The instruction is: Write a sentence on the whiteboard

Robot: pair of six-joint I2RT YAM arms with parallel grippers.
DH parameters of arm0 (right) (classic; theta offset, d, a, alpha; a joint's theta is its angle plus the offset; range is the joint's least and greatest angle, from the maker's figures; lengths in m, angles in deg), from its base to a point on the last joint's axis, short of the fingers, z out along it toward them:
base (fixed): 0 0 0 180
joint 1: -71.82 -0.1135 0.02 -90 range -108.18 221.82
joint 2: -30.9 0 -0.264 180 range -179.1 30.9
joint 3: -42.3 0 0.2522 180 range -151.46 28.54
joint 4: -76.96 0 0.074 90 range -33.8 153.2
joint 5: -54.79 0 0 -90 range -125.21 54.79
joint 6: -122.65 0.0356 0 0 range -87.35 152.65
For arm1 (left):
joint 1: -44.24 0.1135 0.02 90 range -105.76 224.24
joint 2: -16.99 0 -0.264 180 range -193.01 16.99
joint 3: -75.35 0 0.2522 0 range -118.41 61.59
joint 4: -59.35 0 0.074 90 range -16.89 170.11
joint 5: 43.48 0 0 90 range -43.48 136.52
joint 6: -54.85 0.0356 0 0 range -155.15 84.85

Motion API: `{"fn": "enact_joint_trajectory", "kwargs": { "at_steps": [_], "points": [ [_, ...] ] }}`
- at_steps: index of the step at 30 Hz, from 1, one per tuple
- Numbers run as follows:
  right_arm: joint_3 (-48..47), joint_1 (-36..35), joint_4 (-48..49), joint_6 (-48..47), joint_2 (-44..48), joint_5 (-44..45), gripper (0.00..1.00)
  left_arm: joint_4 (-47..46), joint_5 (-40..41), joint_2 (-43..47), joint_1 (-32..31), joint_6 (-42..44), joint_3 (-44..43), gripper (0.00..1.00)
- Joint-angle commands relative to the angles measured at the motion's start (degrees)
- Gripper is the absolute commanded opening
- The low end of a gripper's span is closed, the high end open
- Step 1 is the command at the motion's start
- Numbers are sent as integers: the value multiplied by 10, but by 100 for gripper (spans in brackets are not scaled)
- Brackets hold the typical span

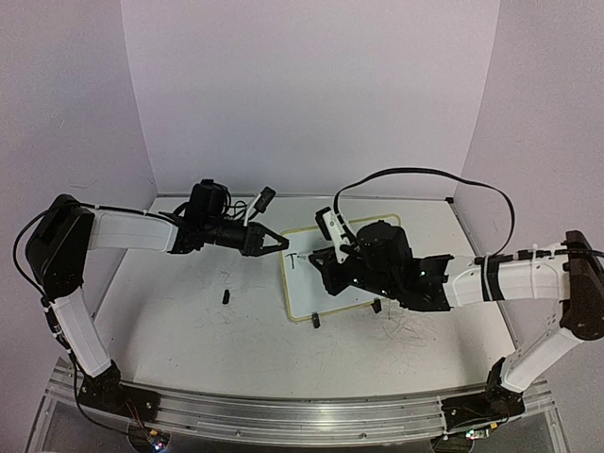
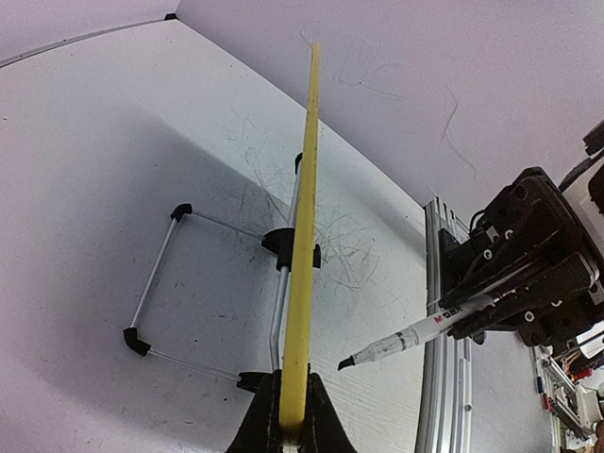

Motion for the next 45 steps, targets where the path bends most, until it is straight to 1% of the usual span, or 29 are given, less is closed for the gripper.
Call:
{"fn": "enact_joint_trajectory", "kwargs": {
  "at_steps": [1,15,32,45],
  "points": [
    [-5,0,20,1,-8,31,0,-6,5,26,-3,10,2,0],
    [-9,0,18,1,-18,11,0,-6,2,20,-3,10,0,0],
    [-12,0,19,3,-28,27,0,-6,0,22,-3,10,0,0],
    [-14,0,21,5,-37,20,0,-6,-1,22,-3,9,0,0]
  ]
}}
